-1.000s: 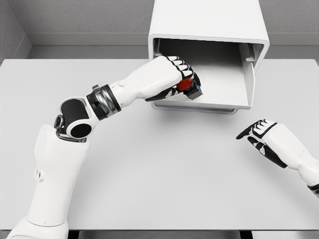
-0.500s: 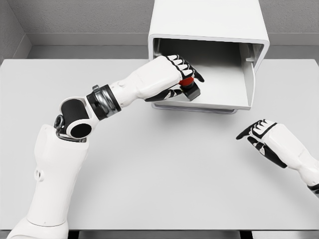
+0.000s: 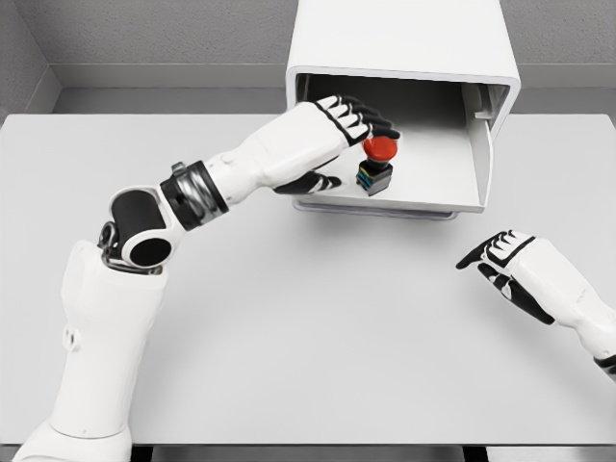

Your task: Slide open multi-storey tabletop storage cabinets and put open load switch and slide close multi-storey tabletop storage cabinets

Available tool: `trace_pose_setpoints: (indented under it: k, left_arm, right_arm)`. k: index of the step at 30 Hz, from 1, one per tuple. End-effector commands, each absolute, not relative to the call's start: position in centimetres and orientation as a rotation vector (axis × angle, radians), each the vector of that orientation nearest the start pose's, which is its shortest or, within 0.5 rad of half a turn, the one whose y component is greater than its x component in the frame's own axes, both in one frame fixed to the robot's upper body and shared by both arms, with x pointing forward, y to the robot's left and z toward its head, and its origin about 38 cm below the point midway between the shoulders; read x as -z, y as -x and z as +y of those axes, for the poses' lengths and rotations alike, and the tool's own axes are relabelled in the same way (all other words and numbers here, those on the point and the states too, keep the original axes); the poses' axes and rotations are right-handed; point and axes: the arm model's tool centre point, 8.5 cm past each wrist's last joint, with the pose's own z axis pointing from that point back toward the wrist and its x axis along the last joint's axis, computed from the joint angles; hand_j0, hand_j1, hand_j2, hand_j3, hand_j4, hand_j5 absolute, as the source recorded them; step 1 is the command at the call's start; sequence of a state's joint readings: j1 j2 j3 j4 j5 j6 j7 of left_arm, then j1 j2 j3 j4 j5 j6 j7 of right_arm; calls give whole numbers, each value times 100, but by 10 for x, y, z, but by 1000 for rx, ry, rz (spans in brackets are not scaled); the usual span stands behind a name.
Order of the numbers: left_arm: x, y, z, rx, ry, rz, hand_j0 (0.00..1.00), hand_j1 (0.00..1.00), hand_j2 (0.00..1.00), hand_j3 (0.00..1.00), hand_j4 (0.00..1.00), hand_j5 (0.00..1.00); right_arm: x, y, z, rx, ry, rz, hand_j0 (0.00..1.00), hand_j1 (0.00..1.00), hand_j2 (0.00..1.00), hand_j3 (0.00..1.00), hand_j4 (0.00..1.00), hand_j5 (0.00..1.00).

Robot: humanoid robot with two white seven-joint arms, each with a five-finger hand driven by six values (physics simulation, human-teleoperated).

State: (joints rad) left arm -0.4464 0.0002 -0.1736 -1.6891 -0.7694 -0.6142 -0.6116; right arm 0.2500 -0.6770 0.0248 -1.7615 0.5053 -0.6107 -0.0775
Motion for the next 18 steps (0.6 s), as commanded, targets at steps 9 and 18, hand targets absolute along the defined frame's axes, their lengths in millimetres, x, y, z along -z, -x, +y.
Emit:
trace_pose_setpoints:
  k: [9, 18]
  left_arm:
    - [-286, -376, 251, -1865, 492, 3065, 100, 100, 100, 100, 100, 100]
    - [-162, -329, 388, -1929, 710, 3589, 100, 100, 100, 100, 100, 100]
  right_arm:
    - [-148, -288, -336, -1358, 537, -1894, 50, 50, 50, 50, 50, 50]
    - [-161, -300, -334, -1355, 563, -1935, 50, 50, 50, 50, 50, 50]
